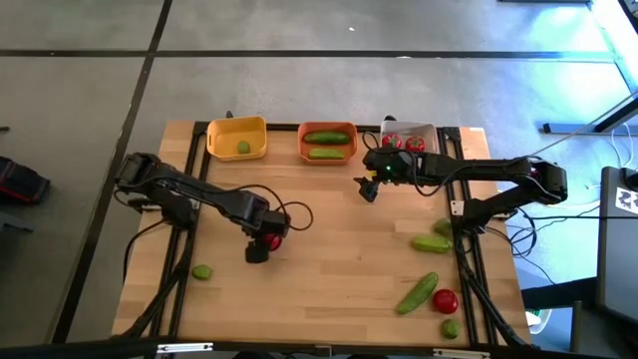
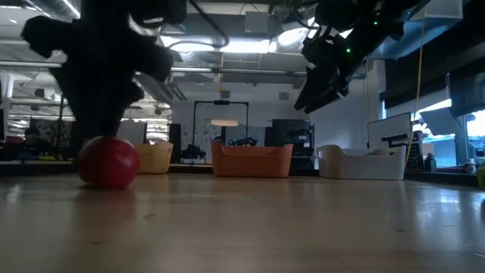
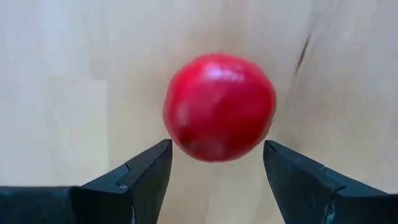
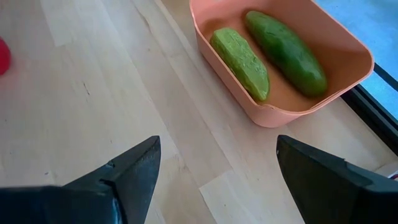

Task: Sort produce into baskets
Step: Put the tomato into the white bin

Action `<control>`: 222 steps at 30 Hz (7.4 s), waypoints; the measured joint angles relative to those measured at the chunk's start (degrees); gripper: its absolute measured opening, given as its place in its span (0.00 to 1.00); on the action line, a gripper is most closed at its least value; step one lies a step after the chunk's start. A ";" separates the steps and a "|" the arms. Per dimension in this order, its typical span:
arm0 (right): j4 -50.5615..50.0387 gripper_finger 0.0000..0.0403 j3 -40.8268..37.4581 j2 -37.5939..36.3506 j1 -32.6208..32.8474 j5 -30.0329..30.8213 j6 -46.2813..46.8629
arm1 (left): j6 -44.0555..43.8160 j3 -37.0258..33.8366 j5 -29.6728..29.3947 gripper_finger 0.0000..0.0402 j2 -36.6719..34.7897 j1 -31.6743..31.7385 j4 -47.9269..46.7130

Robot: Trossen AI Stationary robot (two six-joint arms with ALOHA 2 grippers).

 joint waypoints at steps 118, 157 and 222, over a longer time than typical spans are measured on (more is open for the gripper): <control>45.12 0.78 0.02 28.59 9.03 -20.08 -3.50 | 5.48 -20.39 -8.72 0.62 0.43 10.09 61.83; 51.21 0.92 0.03 36.98 8.96 -20.18 -7.44 | 6.33 -20.39 -9.50 0.62 0.43 10.79 65.05; 42.58 0.57 2.48 18.93 5.55 -35.06 18.12 | 41.52 -19.97 -18.23 0.62 -15.44 2.24 65.04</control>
